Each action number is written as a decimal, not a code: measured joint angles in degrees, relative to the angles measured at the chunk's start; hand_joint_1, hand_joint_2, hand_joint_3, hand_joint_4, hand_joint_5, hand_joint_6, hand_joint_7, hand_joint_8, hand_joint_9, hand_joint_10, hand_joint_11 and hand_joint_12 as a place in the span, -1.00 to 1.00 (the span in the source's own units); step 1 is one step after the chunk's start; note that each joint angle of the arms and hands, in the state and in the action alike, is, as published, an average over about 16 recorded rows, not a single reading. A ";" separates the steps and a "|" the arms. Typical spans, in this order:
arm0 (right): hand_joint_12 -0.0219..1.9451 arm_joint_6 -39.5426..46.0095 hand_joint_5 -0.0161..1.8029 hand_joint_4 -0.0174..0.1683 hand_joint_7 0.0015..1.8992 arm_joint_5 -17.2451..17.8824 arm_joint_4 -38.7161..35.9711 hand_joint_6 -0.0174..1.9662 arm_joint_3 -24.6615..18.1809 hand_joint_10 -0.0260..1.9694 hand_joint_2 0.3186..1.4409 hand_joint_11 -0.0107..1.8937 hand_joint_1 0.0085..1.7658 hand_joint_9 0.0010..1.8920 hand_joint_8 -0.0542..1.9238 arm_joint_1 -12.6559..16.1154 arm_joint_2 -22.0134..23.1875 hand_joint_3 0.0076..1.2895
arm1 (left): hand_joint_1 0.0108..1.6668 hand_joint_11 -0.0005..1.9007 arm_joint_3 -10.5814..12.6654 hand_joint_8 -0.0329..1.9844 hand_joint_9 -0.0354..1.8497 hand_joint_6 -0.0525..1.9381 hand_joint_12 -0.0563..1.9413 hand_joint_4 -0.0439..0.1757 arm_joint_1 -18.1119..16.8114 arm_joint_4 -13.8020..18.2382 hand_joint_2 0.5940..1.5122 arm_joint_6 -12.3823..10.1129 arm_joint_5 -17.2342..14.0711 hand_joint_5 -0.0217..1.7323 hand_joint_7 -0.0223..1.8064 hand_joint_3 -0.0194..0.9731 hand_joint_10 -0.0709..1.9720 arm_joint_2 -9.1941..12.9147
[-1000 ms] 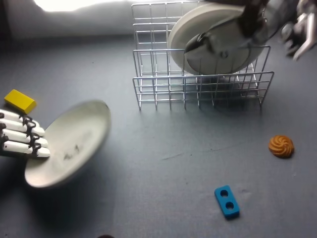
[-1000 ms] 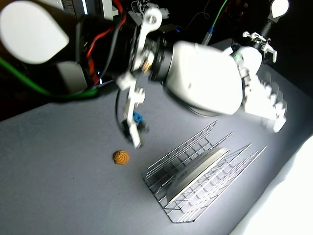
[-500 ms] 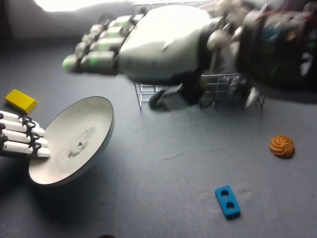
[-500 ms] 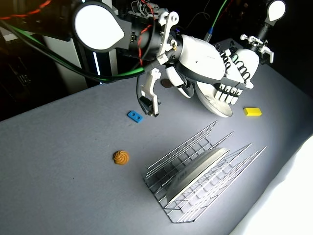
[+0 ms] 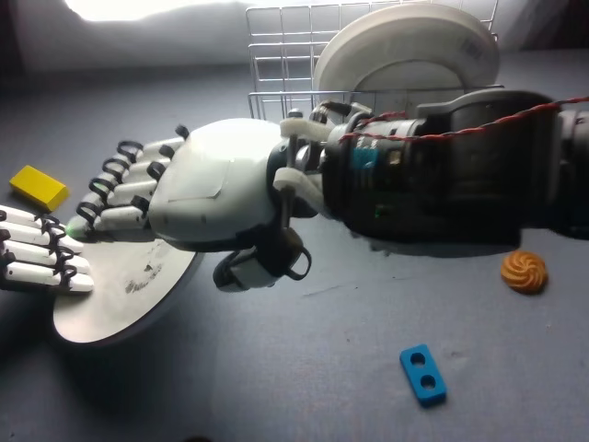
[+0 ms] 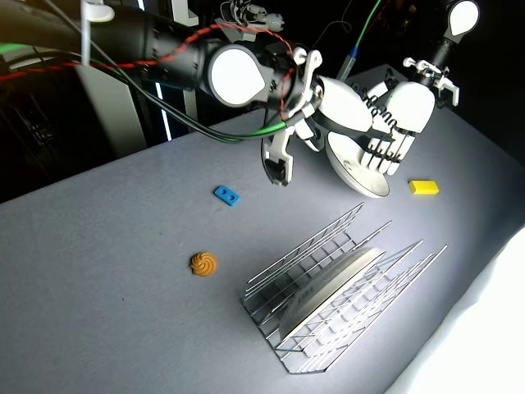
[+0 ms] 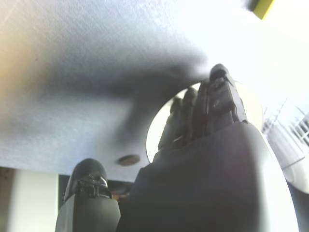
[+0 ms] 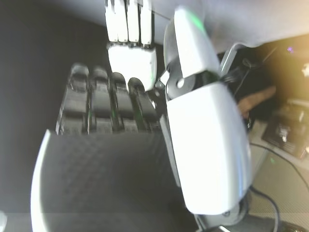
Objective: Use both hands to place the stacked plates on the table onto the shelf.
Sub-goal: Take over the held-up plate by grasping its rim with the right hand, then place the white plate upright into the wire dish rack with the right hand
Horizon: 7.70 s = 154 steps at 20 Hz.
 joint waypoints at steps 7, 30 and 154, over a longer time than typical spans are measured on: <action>-0.98 -7.24 -0.96 -0.80 -0.99 1.95 8.65 -0.95 3.91 -0.96 0.42 -0.96 0.45 -0.98 -0.93 -3.19 -4.05 -0.99 | -0.99 -0.98 0.00 -0.98 -0.98 -0.96 -0.95 -0.59 0.00 0.13 0.01 0.00 0.03 -0.98 -0.98 -0.92 -0.97 -0.02; -0.13 -14.11 -0.59 -0.80 -0.60 8.98 14.13 -0.82 12.41 -0.95 0.51 -0.78 0.36 -0.57 -0.87 -8.16 -10.73 -0.99 | -0.99 -0.98 0.00 -0.98 -0.98 -0.96 -0.95 -0.63 -0.11 0.31 0.01 0.01 0.07 -0.98 -0.99 -0.92 -0.97 -0.39; 0.64 -16.08 -0.09 -0.89 -0.04 2.75 52.45 -0.01 -5.77 0.24 0.37 -0.28 0.35 -0.11 0.29 12.97 18.96 -0.99 | -1.00 -0.98 7.74 -0.97 -0.95 -0.94 -0.95 -0.63 -8.63 3.57 0.03 -4.37 -3.22 -0.96 -0.96 -0.92 -0.92 -1.13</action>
